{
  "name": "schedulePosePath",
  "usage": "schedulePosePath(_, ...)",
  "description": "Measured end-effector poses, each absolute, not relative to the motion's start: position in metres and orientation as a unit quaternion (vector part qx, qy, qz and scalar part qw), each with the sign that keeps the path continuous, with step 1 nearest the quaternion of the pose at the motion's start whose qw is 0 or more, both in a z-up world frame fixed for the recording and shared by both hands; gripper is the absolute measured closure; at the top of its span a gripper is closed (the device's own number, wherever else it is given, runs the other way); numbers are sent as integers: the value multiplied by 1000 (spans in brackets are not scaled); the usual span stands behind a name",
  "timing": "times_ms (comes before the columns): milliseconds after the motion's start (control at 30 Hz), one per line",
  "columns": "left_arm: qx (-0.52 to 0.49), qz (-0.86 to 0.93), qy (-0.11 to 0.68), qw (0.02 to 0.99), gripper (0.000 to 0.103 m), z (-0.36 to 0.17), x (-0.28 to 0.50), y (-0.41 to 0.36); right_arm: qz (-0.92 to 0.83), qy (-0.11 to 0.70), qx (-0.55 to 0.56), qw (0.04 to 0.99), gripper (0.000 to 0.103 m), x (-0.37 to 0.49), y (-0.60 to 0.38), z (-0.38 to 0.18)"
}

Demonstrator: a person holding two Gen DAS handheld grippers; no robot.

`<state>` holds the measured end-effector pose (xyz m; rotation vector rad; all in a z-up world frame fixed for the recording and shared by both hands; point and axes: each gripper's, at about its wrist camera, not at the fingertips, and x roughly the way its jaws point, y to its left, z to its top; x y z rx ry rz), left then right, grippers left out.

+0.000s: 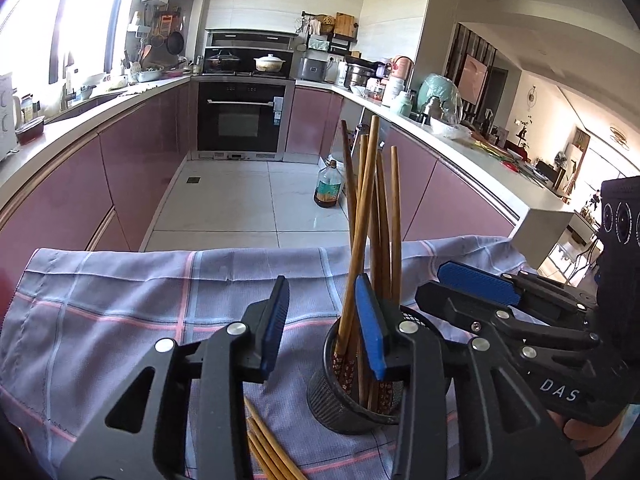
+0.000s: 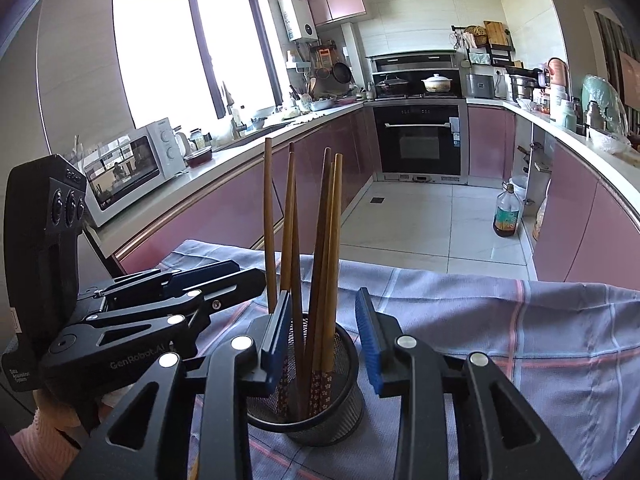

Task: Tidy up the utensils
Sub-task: 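Lower the chopsticks into the cup and open both tools to release them, then withdraw both open tools from the cup back over the remaining chopsticks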

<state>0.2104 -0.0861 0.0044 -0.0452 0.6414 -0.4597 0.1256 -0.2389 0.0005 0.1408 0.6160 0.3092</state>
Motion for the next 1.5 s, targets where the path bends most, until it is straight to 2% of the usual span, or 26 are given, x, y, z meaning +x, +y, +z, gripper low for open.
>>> schedulePosePath(167, -29, -221, 306, 926, 65, 8, 197, -76, 159, 298, 67, 939, 69, 115, -240, 2)
schedulePosePath(333, -35, -214, 299, 929, 57, 12, 175, -61, 176, 289, 64, 939, 67, 96, -237, 6)
schedulePosePath(567, -29, -195, 307, 931, 52, 2, 141, -30, 216, 289, 40, 932, 66, 64, -220, 6)
schedulePosePath(1067, -27, -169, 386, 907, 51, -72, 102, -1, 250, 399, 14, 882, 66, 58, -170, -68)
schedulePosePath(1500, -20, -161, 413, 896, 50, -92, 92, -2, 238, 429, 9, 871, 68, 54, -163, -93)
